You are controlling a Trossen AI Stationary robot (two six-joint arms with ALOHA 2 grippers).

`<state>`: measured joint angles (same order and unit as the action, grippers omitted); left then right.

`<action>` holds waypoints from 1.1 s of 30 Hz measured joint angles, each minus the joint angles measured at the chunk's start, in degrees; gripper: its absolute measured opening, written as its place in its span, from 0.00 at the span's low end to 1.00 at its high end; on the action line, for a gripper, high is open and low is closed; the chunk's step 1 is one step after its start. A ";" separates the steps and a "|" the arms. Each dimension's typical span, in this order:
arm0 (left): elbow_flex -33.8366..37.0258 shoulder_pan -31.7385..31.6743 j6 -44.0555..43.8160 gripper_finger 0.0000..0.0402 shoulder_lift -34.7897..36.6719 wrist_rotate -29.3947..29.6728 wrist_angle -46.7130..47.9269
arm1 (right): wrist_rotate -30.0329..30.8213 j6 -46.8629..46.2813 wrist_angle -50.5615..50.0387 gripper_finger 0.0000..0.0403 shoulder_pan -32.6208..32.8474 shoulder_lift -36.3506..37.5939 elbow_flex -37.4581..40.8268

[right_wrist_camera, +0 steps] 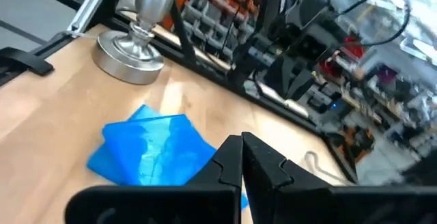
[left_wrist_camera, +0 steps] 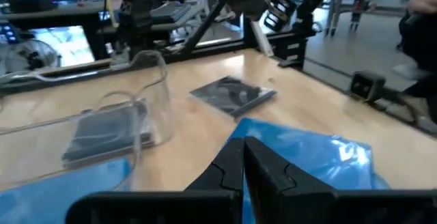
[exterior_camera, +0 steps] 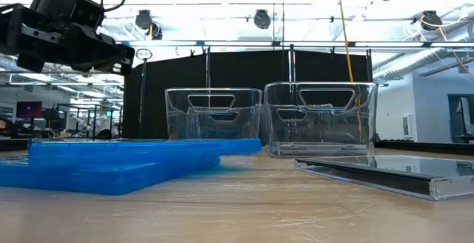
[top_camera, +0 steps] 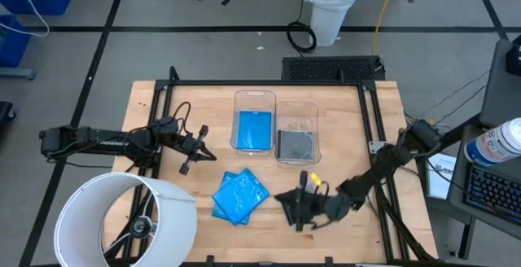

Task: Pick & place jewel cases by type
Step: Put the blue CD case into the left transparent bin

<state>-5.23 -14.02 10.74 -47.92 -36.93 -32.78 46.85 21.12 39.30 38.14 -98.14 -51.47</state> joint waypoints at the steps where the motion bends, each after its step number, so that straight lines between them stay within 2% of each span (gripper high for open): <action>1: 0.00 0.73 -0.73 0.03 0.00 0.00 -0.28 | 1.06 -1.75 -2.98 0.00 0.68 -1.61 -2.81; 5: 0.00 3.57 -3.48 0.01 0.00 0.04 -1.55 | 4.24 -5.22 -13.56 0.00 3.60 -8.46 -13.84; 9: 0.00 6.25 -6.76 0.05 0.00 0.04 -1.74 | 8.24 -3.61 -21.64 0.00 5.77 -14.56 -22.48; 15: 0.00 9.53 -6.21 0.07 0.00 1.56 -1.28 | 16.02 -2.66 -24.00 0.00 5.81 -18.95 -24.05; 20: 0.00 11.10 -4.74 0.08 0.00 5.62 -1.25 | 17.28 -6.07 -28.12 0.00 4.05 -19.67 -24.10; 22: 0.00 11.23 -4.15 0.08 0.00 6.14 -1.24 | 14.37 -8.40 -31.52 0.00 3.11 -19.66 -24.10; 29: -0.02 11.36 -3.53 0.08 -0.02 7.81 0.43 | 2.64 -30.31 -33.41 0.05 -1.53 -19.37 -24.09; 33: -0.04 12.68 -1.38 0.08 -0.09 14.57 7.59 | -6.55 -36.92 -33.58 0.04 -2.53 -19.44 -24.08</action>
<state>-5.28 -1.34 9.36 -48.01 -22.35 -25.18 40.29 -15.81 5.72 35.62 -117.58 -75.55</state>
